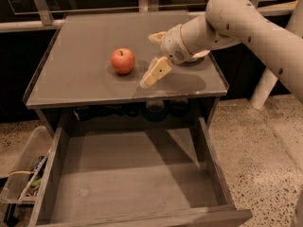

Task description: Place apple into top drawer

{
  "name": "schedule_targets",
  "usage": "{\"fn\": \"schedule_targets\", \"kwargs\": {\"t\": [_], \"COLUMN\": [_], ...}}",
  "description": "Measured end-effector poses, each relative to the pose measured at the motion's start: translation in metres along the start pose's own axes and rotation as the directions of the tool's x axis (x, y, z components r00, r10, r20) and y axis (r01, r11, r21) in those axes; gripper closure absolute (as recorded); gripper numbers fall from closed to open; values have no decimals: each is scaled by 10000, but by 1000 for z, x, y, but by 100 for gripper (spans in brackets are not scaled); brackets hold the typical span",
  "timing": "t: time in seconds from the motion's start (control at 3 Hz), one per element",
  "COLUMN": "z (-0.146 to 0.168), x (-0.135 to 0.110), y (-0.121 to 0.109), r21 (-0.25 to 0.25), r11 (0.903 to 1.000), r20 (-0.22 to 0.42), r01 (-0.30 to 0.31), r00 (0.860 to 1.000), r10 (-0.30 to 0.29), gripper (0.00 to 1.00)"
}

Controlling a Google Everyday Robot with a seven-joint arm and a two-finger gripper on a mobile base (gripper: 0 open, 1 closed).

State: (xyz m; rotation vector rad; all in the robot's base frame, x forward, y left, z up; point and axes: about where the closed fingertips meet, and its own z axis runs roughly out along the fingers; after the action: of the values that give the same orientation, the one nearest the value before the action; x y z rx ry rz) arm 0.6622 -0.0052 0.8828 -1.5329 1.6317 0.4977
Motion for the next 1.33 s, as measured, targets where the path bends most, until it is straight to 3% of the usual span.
{"fn": "schedule_targets", "kwargs": {"t": [0.33, 1.0, 1.33], "z": [21, 65, 77], "x": [-10, -20, -20], "y": [-3, -21, -28], "r21": [-353, -1048, -1011], "r11": [9989, 9943, 9949], "r20": [-90, 116, 108], "r01": [322, 173, -25], "r00": [9994, 9998, 9999], "r10": [-325, -162, 36], "gripper": [0, 0, 0]}}
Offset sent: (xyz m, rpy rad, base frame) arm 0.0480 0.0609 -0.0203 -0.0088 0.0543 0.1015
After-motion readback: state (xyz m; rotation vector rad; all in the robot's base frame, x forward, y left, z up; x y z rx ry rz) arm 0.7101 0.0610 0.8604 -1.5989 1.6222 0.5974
